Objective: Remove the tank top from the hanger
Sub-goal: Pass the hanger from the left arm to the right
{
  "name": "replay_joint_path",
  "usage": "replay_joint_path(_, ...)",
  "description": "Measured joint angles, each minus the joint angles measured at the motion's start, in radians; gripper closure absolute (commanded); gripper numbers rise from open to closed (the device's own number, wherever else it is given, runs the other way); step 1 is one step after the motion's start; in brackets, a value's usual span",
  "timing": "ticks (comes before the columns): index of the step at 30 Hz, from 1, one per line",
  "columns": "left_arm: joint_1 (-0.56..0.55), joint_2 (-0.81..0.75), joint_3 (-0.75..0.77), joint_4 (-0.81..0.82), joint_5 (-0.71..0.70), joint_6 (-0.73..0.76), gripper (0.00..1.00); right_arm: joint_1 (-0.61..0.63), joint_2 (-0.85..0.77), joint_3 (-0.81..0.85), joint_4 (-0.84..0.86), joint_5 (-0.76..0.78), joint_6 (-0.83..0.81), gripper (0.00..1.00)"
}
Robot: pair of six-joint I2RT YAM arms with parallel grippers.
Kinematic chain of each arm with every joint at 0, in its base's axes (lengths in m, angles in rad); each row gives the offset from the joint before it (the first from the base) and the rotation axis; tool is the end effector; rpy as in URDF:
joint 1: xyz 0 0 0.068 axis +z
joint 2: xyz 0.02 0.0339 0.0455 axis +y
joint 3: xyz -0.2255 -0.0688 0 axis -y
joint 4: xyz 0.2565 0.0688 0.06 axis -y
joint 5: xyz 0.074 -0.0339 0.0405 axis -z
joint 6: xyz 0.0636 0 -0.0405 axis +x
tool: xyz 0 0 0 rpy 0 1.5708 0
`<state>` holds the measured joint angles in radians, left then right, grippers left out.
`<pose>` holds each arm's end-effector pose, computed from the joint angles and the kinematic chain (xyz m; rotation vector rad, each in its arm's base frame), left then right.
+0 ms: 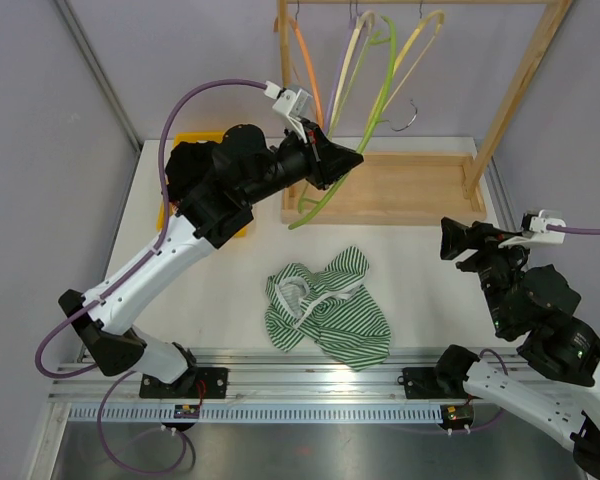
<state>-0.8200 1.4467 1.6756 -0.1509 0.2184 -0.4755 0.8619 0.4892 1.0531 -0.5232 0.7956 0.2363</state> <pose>0.2382 -0.2755 0.4645 0.4629 1.5499 -1.1884 0.1153 0.0646 0.4121 0.1542 1.5405 0.2626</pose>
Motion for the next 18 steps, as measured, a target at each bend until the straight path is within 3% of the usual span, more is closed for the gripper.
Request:
replay_joint_path(9,0.05,0.02,0.003,0.041,0.097,-0.058,1.0,0.0,-0.014,-0.018,-0.006,0.0,0.007,0.29)
replay_joint_path(18,0.123,0.207,0.122,0.039,0.213,-0.109,1.0,0.0,-0.065,-0.02,-0.049,0.007,0.021,0.29)
